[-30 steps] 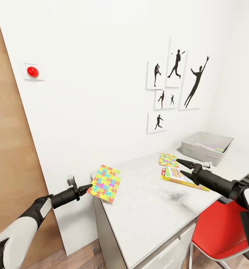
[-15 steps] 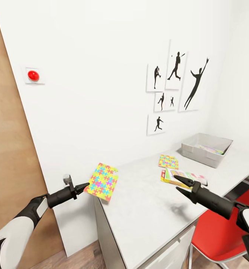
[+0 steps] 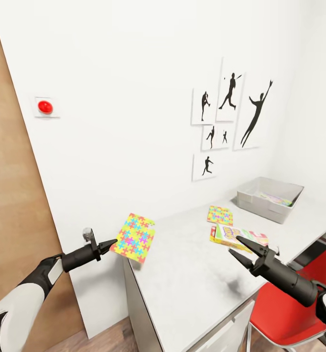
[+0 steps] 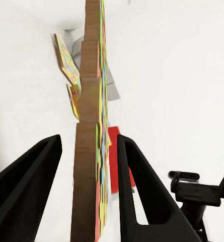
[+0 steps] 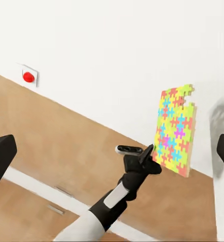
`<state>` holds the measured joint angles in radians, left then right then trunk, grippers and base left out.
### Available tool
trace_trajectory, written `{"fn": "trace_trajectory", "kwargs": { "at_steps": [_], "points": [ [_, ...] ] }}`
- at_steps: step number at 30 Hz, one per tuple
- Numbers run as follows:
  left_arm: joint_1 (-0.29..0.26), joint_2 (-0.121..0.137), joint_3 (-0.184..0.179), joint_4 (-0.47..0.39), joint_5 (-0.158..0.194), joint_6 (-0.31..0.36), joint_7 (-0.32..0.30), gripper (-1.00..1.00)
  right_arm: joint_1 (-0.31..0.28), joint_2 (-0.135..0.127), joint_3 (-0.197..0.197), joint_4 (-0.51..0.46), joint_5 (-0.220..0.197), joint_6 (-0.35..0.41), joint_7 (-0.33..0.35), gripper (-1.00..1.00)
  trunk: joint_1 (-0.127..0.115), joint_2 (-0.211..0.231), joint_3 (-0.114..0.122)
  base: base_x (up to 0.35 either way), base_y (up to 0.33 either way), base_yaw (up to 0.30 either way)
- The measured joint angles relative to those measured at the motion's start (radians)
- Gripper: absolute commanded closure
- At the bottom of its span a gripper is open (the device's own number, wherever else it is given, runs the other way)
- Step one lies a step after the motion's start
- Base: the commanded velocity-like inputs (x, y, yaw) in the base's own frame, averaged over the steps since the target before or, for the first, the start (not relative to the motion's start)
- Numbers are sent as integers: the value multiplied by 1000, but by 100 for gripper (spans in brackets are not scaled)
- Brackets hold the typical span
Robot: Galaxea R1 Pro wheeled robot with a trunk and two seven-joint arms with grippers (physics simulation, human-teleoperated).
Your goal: Put all the toys in the child's room - the three board games (two on the bed and one on the table), the two jigsaw puzzles on the table, and the tennis ball on the table - inside the toy box on the table in the child's room.
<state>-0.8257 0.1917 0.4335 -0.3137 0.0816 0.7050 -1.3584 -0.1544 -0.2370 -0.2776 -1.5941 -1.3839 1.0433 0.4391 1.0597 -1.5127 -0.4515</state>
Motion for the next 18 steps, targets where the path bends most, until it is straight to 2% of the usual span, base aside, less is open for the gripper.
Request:
{"fn": "trace_trajectory", "kwargs": {
  "at_steps": [4, 7, 10, 18],
  "points": [
    [0, 0, 0, -1, 0, -1, 1, 100, 80, 11, 2, 0, -2, 0, 26, -100, -15, 28, 13, 0, 0, 0],
    [0, 1, 0, -2, -1, -1, 1, 100, 96, 21, 16, 0, -2, 0, 30, -100, -27, 49, 22, 0, 0, 0],
    [-1, 1, -3, -21, 0, 2, 0, 100, 97, 49, 30, 0, 9, -5, 24, -100, -38, 70, 31, 0, 0, 0],
    [0, 1, -6, -39, 0, 3, 0, 100, 114, 57, -15, 0, 11, 0, 27, -100, -69, 126, 57, 0, 0, 0]
  ]
}}
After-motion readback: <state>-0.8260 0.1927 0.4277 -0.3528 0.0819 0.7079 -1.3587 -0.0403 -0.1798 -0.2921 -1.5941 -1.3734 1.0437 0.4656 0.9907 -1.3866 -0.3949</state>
